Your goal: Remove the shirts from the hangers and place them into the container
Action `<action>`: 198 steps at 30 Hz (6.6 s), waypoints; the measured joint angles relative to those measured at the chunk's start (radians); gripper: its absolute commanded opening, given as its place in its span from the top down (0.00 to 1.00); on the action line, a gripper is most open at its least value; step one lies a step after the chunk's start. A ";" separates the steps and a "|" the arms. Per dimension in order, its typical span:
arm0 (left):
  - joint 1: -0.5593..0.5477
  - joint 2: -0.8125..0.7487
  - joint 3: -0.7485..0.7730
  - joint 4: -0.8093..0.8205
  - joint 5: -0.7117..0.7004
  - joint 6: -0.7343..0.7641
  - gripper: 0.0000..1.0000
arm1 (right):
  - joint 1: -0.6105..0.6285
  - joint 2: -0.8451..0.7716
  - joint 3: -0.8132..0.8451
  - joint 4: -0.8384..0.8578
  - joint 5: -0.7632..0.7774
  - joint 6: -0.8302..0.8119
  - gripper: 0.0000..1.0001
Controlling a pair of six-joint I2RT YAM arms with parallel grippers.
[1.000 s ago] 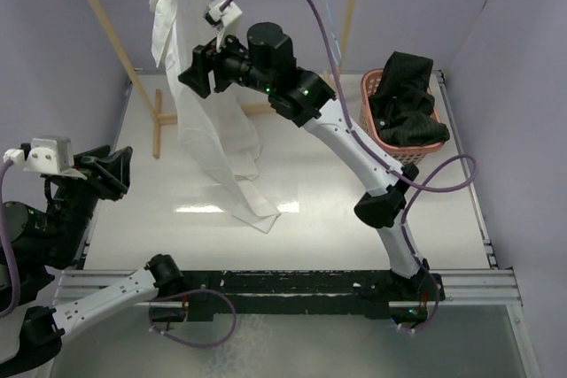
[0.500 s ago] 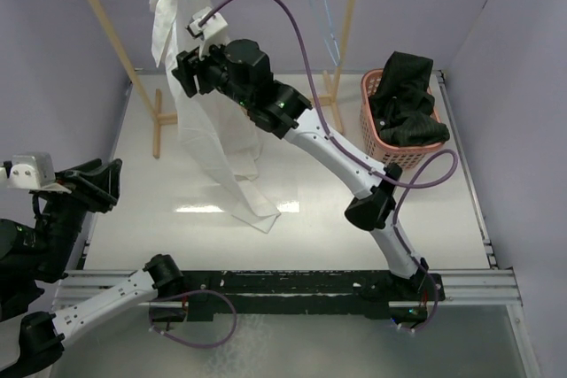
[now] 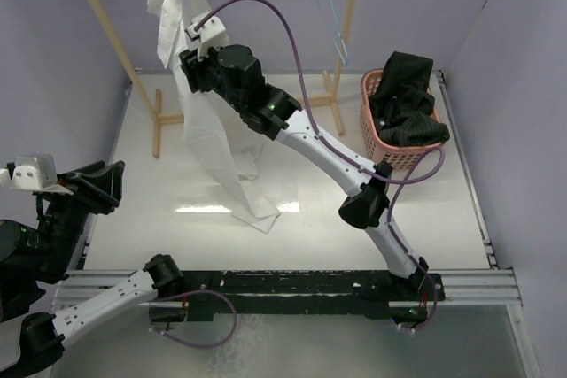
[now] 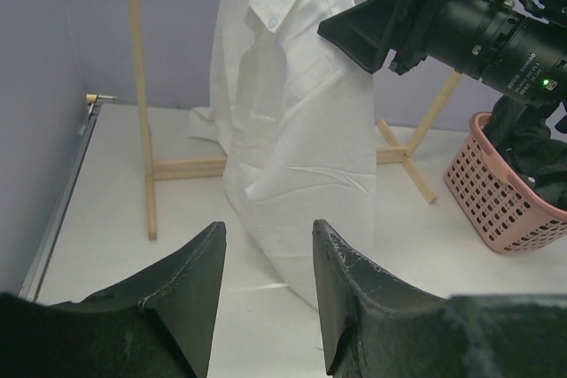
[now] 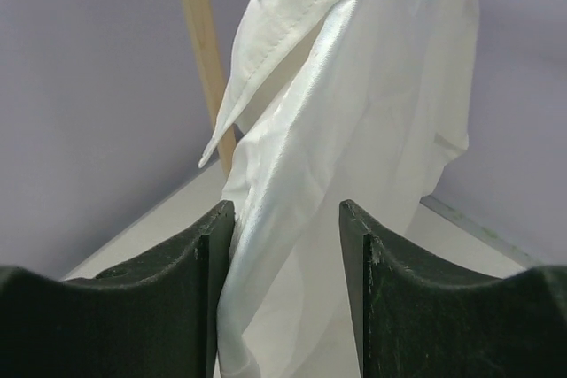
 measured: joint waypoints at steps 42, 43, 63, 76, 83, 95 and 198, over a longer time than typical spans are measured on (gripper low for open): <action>0.000 -0.048 -0.138 -0.040 0.037 -0.078 0.51 | -0.047 -0.284 -0.554 0.653 0.232 -0.058 1.00; 0.000 -0.048 -0.140 -0.039 0.038 -0.078 0.51 | -0.047 -0.285 -0.554 0.660 0.237 -0.070 1.00; 0.000 0.119 -0.147 0.110 0.114 0.040 0.35 | -0.047 -0.626 -0.805 0.532 0.207 -0.088 1.00; 0.000 0.183 -0.170 0.463 0.329 0.305 0.04 | -0.048 -1.146 -1.312 0.324 0.006 0.056 1.00; 0.000 0.367 -0.182 0.619 0.386 0.402 0.30 | -0.048 -1.494 -1.535 0.217 -0.078 0.170 1.00; 0.000 0.652 -0.225 0.825 0.476 0.478 0.34 | -0.048 -1.641 -1.561 0.101 -0.135 0.256 1.00; 0.216 0.618 -0.298 0.925 0.630 0.942 1.00 | -0.051 -1.422 -1.062 -0.638 -0.035 0.288 0.39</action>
